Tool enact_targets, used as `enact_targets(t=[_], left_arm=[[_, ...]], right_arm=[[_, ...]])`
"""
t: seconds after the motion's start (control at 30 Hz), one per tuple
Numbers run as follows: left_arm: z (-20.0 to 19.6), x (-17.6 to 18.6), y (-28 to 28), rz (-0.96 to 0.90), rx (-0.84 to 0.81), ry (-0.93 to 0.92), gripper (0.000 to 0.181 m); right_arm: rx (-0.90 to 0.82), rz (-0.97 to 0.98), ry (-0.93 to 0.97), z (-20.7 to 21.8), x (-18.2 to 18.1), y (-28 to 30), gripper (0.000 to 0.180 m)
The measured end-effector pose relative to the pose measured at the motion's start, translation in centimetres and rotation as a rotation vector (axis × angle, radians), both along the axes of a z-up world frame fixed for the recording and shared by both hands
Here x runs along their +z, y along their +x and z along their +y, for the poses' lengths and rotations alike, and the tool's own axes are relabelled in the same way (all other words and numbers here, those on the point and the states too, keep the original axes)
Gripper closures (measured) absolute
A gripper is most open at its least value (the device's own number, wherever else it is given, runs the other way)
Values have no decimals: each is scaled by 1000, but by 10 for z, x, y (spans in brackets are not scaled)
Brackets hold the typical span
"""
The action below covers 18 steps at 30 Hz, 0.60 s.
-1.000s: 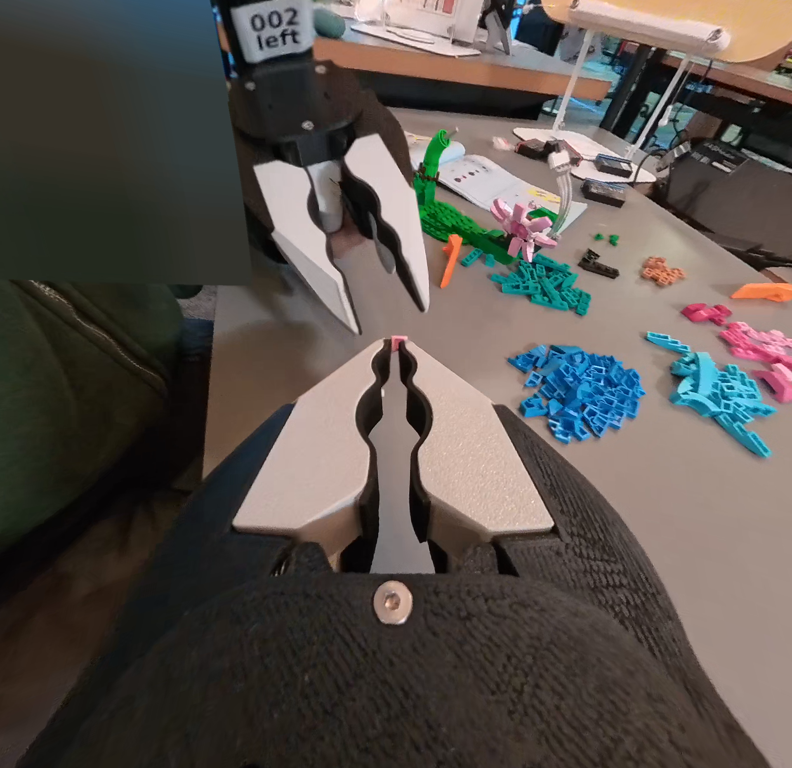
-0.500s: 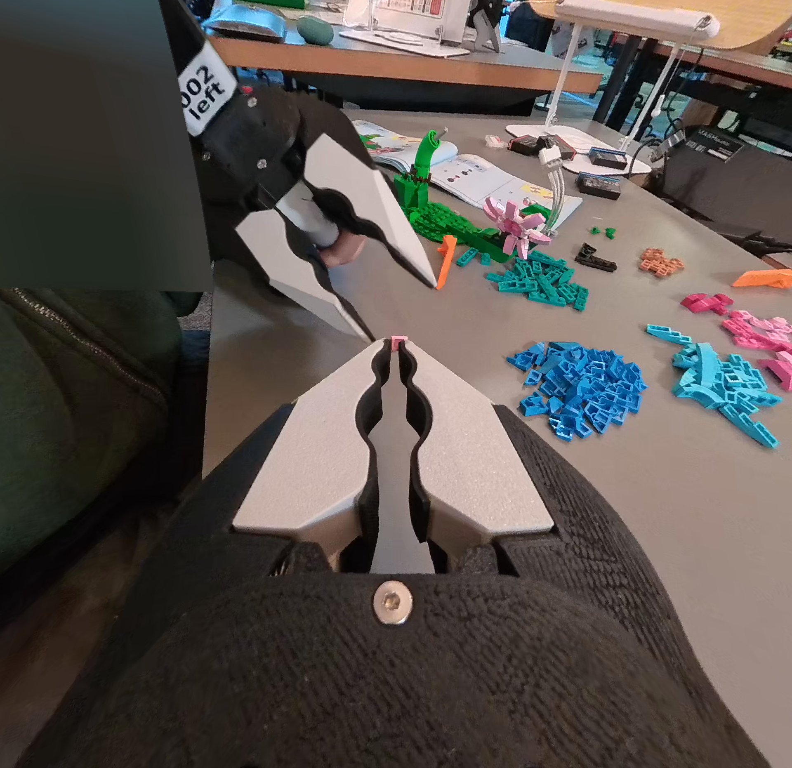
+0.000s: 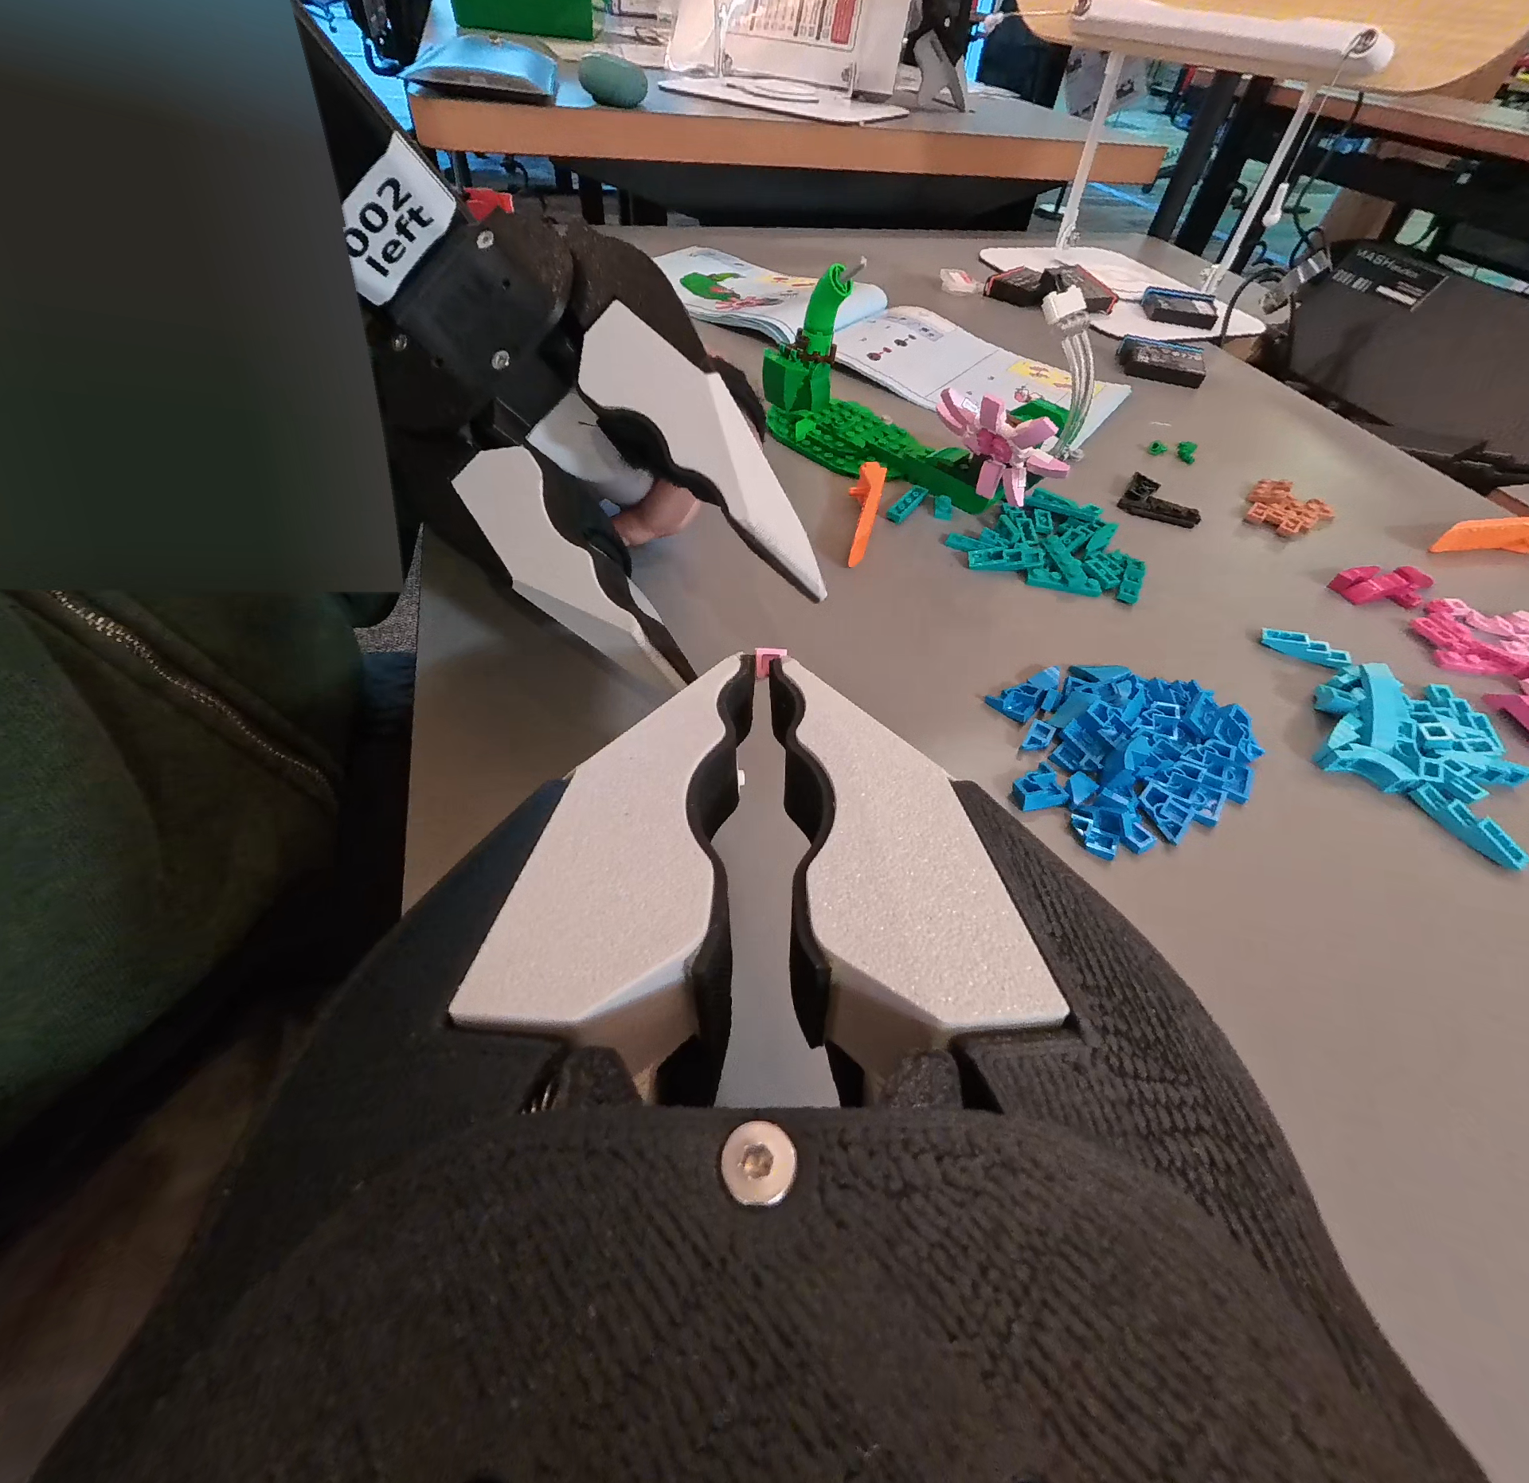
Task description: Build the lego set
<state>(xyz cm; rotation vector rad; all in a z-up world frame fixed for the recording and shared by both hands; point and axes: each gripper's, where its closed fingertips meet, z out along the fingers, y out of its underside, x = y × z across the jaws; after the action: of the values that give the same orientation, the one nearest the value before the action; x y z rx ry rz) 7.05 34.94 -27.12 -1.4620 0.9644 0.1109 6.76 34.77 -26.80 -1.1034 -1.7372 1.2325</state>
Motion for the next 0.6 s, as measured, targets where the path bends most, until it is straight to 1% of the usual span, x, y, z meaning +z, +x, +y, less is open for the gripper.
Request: enact_targets(t=[0.13, 0.37, 0.47, 0.6], left_arm=[[-2, -5, 5, -8, -34, -33, 148], [0, 0, 3, -2, -5, 4, 148], [0, 4, 4, -11, -8, 22, 153], [-1, 1, 5, 22, -12, 29, 159]], right_arm=[[1, -5, 8, -1, -1, 0, 178], [13, -7, -59, -3, 2, 0, 178], [18, -4, -76, -3, 3, 0, 178], [36, -20, -80, -6, 1, 1, 178]])
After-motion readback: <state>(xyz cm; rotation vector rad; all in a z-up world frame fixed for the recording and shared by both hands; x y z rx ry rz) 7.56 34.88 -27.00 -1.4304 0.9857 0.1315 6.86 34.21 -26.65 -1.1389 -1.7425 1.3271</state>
